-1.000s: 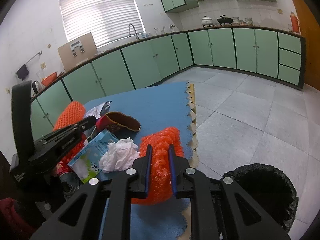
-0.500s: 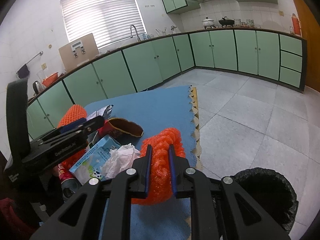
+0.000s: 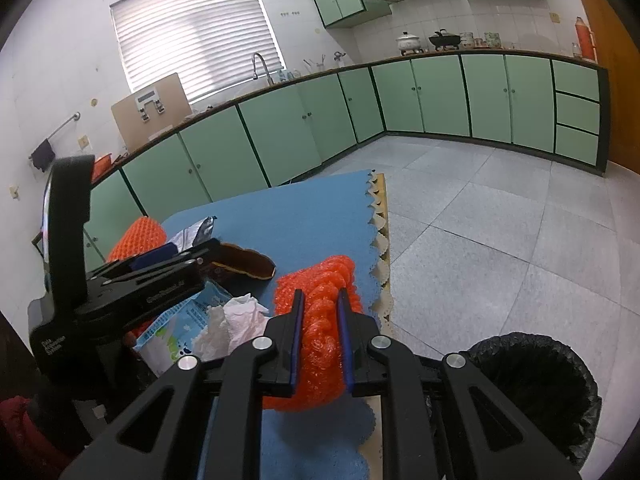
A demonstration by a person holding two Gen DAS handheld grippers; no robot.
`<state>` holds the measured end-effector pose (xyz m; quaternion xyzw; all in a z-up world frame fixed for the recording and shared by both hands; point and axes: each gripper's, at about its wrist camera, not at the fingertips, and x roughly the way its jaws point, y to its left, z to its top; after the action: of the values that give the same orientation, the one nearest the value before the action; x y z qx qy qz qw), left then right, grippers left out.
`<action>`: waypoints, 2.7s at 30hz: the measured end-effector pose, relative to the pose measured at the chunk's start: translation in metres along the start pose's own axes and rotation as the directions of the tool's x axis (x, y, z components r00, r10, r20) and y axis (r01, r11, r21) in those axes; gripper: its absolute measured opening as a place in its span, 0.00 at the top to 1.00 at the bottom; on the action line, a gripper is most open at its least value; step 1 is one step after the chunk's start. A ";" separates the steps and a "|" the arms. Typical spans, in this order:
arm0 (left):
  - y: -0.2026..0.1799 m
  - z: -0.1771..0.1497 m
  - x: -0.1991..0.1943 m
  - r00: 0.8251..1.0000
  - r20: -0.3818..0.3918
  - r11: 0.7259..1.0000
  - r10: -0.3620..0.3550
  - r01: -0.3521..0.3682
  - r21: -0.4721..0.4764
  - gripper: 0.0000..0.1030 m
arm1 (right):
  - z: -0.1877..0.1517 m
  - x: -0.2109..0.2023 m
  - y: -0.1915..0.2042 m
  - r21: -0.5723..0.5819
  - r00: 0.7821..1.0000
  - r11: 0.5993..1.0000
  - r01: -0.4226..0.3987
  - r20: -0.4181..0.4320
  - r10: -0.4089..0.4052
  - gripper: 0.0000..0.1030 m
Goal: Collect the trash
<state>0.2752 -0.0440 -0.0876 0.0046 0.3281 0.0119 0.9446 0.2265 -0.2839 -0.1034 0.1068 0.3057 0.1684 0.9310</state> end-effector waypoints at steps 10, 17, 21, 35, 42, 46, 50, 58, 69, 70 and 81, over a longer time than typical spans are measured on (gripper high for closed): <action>0.027 -0.001 -0.008 1.000 -0.001 0.995 -0.016 0.016 -0.101 0.80 | 0.002 0.002 0.002 -0.007 1.000 1.000 -0.011 -0.003 0.011 0.84; 0.028 -0.002 0.001 0.999 -0.029 0.995 -0.044 0.041 -0.095 0.88 | 0.001 0.002 0.001 -0.007 1.000 1.000 -0.015 0.000 0.015 0.84; 0.021 0.001 0.007 0.998 -0.044 0.997 -0.036 0.033 -0.065 0.87 | 0.000 0.003 -0.001 0.000 1.000 1.000 -0.019 0.001 0.019 0.84; 0.016 0.005 0.010 0.996 -0.025 0.994 -0.083 0.081 -0.079 0.98 | 0.002 0.002 -0.002 0.001 1.000 1.000 -0.022 0.008 0.022 0.84; 0.022 0.007 -0.006 0.992 0.016 0.988 -0.124 0.125 -0.092 0.98 | 0.002 -0.002 0.002 -0.012 1.000 1.000 -0.020 0.019 0.020 0.84; 0.022 0.012 -0.021 0.988 0.051 0.985 -0.144 0.148 -0.089 0.98 | 0.008 -0.011 0.005 -0.020 0.999 1.000 -0.019 0.045 0.019 0.84; 0.019 0.016 -0.033 0.985 0.074 0.983 -0.159 0.165 -0.076 0.98 | 0.015 -0.025 0.007 -0.028 0.998 1.000 -0.005 0.070 0.006 0.84; -0.004 0.011 -0.056 0.971 0.100 0.975 -0.215 0.219 -0.029 0.98 | 0.022 -0.055 0.010 -0.033 0.992 0.999 0.039 0.119 -0.035 0.84; -0.053 -0.002 -0.082 0.940 0.104 0.945 -0.325 0.321 0.058 0.98 | 0.018 -0.106 -0.011 0.001 0.975 0.990 0.138 0.175 -0.136 0.84; -0.059 -0.004 -0.084 0.936 0.099 0.941 -0.336 0.331 0.066 0.98 | 0.016 -0.112 -0.016 0.010 0.972 0.988 0.151 0.178 -0.151 0.84; -0.152 -0.047 -0.079 0.876 -0.025 0.860 -0.482 0.478 0.175 0.98 | -0.016 -0.147 -0.091 0.129 0.941 0.948 0.291 0.139 -0.308 0.84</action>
<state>0.1863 -0.1981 -0.0781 0.0064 0.3095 -0.2527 0.9167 0.1281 -0.4219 -0.0653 0.1215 0.2524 -0.0007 0.9599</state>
